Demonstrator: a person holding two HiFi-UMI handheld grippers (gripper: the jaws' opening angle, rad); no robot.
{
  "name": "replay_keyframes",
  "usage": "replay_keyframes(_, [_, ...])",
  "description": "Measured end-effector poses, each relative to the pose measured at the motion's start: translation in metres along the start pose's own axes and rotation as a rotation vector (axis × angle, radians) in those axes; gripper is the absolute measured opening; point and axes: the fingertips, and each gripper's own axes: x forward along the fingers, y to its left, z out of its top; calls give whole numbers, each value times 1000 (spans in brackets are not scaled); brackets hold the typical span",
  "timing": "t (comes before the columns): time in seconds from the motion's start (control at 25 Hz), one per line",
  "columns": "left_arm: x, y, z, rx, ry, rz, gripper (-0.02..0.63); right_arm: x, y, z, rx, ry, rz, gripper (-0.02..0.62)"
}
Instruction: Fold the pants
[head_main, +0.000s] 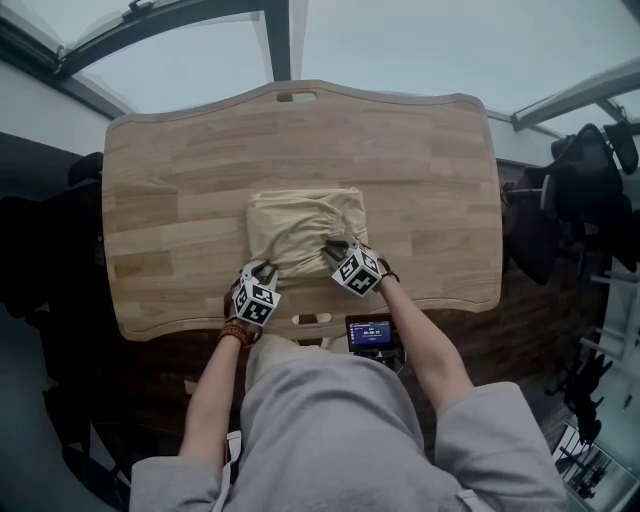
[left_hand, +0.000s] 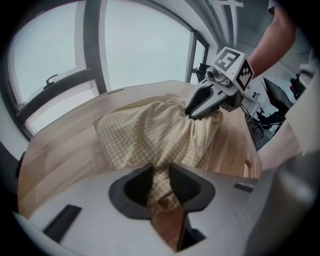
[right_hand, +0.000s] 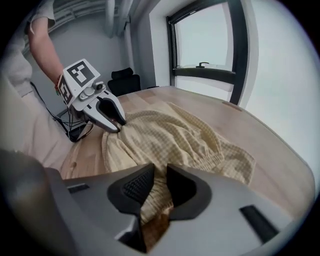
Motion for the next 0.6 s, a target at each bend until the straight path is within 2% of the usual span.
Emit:
replay_keyframes(0.12, [-13, 1, 9, -49, -38, 25, 110, -20, -10, 22, -36, -88, -70, 77])
replay_keyframes(0.2, [-31, 1, 24, -98, -105, 55, 110, -47, -23, 49, -7, -204, -123, 74])
replay_keyframes(0.32, [-64, -1, 57, -125, -220, 112, 110, -92, -34, 83, 51, -365, -172, 61])
replay_keyframes(0.44, [-99, 7, 107, -139, -364, 184, 110, -134, -43, 111, 119, -506, -217, 44])
replay_keyframes(0.52, [-129, 19, 147, -130, -483, 262, 102, -159, -48, 127, 169, -581, -256, 35])
replay_keyframes(0.6, [-168, 28, 184, -94, -618, 351, 54, -182, -47, 141, 207, -640, -307, 28])
